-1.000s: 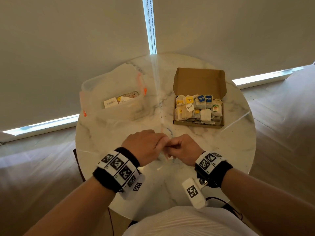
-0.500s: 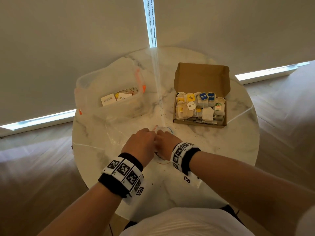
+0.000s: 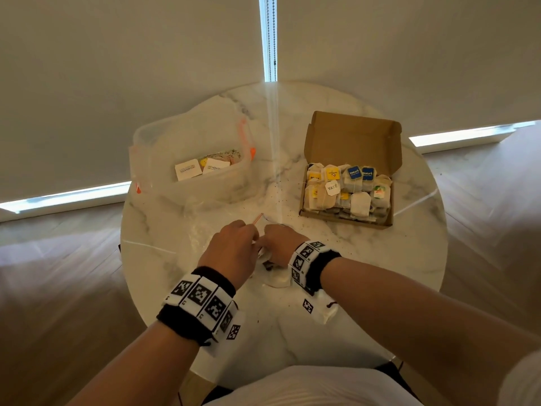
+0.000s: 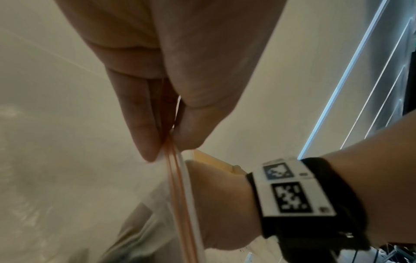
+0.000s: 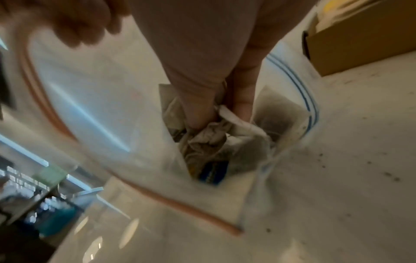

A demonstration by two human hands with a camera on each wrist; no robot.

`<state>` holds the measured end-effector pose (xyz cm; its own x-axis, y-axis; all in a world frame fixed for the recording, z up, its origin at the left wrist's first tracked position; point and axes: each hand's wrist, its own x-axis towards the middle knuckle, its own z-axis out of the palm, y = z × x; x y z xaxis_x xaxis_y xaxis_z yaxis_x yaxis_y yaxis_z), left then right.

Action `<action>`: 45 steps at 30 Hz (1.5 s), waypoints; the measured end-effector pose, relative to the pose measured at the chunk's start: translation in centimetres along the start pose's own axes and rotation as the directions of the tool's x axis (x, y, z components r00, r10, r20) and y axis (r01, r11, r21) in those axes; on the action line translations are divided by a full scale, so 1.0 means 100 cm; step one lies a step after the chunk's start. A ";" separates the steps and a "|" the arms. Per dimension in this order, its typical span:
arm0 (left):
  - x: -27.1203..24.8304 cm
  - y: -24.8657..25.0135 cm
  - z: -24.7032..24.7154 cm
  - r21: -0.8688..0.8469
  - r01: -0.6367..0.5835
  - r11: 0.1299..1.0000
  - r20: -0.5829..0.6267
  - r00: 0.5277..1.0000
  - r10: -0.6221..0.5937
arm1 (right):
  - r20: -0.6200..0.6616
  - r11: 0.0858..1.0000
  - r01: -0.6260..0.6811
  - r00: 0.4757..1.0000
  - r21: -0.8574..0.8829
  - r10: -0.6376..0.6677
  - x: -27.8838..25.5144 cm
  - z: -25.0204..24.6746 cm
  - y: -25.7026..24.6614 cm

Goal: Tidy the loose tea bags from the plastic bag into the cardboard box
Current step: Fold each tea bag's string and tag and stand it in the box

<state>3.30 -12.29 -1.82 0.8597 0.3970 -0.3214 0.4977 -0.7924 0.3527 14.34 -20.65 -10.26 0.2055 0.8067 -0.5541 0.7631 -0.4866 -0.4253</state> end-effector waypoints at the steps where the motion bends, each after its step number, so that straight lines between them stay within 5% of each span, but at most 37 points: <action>1: 0.000 -0.002 0.001 -0.011 0.004 1.000 -0.009 1.000 -0.004 | -0.036 1.000 0.016 0.999 0.017 -0.016 -0.008 -0.003 0.001; 7: -0.001 -0.009 0.007 -0.087 0.037 0.995 -0.047 0.998 -0.042 | -0.337 0.959 0.083 0.942 0.272 0.014 -0.072 -0.030 0.015; 14: -0.014 -0.006 0.004 -0.344 -0.113 0.932 -0.108 0.991 0.080 | -0.608 0.773 0.282 0.777 0.569 0.164 -0.141 -0.062 0.012; 17: -0.023 0.013 -0.017 -0.724 -0.120 0.679 -0.138 0.990 0.028 | -0.699 0.727 0.391 0.694 0.564 0.170 -0.153 -0.077 -0.004; 20: -0.028 0.043 -0.042 -0.978 0.081 0.191 0.087 0.996 0.025 | -0.747 0.766 0.408 0.650 0.497 0.139 -0.148 -0.089 -0.023; 21: -0.028 0.051 -0.050 -0.986 0.140 0.093 0.147 0.987 0.064 | -0.755 0.791 0.389 0.642 0.473 0.135 -0.145 -0.092 -0.029; 25: -0.023 0.066 -0.067 -0.972 0.221 -0.080 0.210 0.969 0.132 | -0.762 0.950 0.230 0.647 0.211 0.013 -0.136 -0.090 -0.043; 29: -0.024 0.058 -0.066 -0.958 0.247 -0.147 0.236 0.968 0.088 | -0.616 0.980 0.176 0.784 0.092 -0.083 -0.136 -0.084 -0.045; 33: -0.030 0.047 -0.060 -0.933 0.284 -0.221 0.272 0.959 0.082 | -0.547 0.934 0.237 0.835 0.267 -0.056 -0.160 -0.086 -0.044; 39: -0.038 0.037 -0.057 -0.947 0.278 -0.159 0.260 0.957 0.130 | -0.655 0.874 0.236 0.746 0.425 0.117 -0.167 -0.088 -0.040; 45: -0.039 0.037 -0.055 -0.978 0.207 -0.021 0.203 0.971 0.123 | -0.672 0.921 0.207 0.736 0.330 0.075 -0.154 -0.091 -0.049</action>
<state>2.47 -14.25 5.56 0.8730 0.1940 -0.4476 0.2799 0.5522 0.7853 12.94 -27.63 6.85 0.6203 0.7833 0.0413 0.5436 -0.3914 -0.7425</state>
